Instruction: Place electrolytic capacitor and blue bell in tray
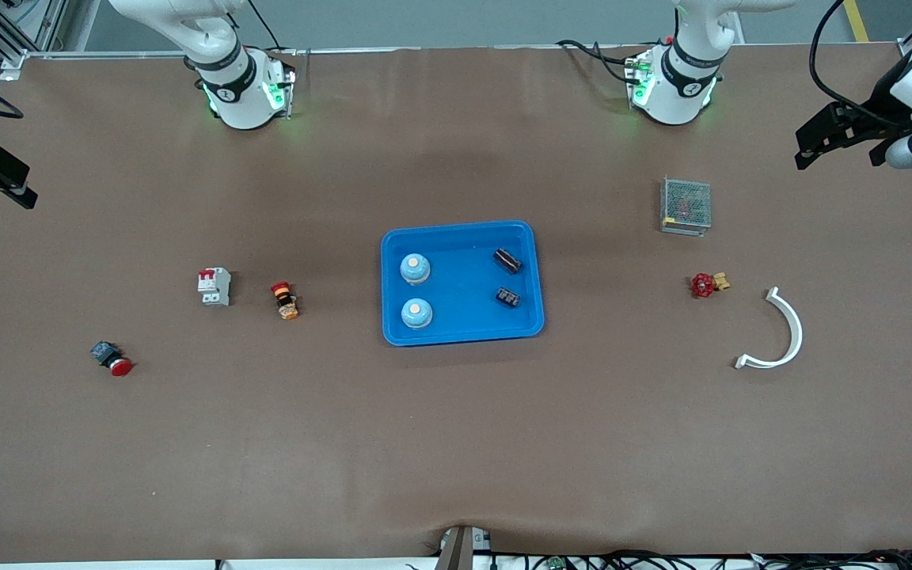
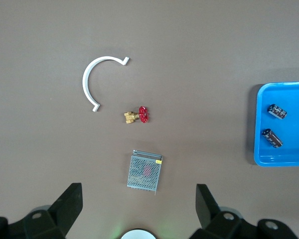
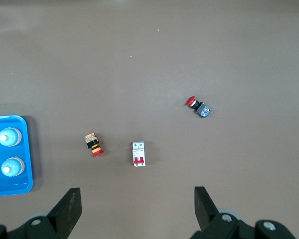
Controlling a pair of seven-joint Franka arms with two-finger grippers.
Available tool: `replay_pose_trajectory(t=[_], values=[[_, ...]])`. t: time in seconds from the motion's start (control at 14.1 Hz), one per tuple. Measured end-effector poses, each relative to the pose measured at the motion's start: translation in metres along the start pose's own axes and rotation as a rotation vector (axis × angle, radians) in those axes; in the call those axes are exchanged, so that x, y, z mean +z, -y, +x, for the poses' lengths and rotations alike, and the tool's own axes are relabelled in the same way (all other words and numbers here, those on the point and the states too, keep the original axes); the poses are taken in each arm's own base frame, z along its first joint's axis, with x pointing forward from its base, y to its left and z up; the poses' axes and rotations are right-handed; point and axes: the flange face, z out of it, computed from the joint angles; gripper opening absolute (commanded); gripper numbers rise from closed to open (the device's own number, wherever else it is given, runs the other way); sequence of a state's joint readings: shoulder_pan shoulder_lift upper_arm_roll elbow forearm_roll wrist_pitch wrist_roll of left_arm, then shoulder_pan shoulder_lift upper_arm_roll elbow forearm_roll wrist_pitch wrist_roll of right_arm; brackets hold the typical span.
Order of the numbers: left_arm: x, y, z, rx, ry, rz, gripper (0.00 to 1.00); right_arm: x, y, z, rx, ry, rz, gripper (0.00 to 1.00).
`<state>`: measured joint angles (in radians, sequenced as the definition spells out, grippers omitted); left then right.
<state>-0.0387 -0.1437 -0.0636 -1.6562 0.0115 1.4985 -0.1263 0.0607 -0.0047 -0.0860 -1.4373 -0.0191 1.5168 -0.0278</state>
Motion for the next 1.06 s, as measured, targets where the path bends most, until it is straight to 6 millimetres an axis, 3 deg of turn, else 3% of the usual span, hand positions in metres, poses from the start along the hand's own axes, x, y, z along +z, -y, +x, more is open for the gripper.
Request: replay_pose_trajectory(t=[0.43,1.06], values=[[-0.011,0.000,0.004,0.000,-0.024,-0.004,1.00,0.000,-0.003,0.001,0.005,-0.009,-0.001,1.00],[-0.006,0.000,0.013,-0.001,-0.017,-0.005,1.00,-0.002,-0.005,0.003,0.008,-0.031,-0.002,1.00]])
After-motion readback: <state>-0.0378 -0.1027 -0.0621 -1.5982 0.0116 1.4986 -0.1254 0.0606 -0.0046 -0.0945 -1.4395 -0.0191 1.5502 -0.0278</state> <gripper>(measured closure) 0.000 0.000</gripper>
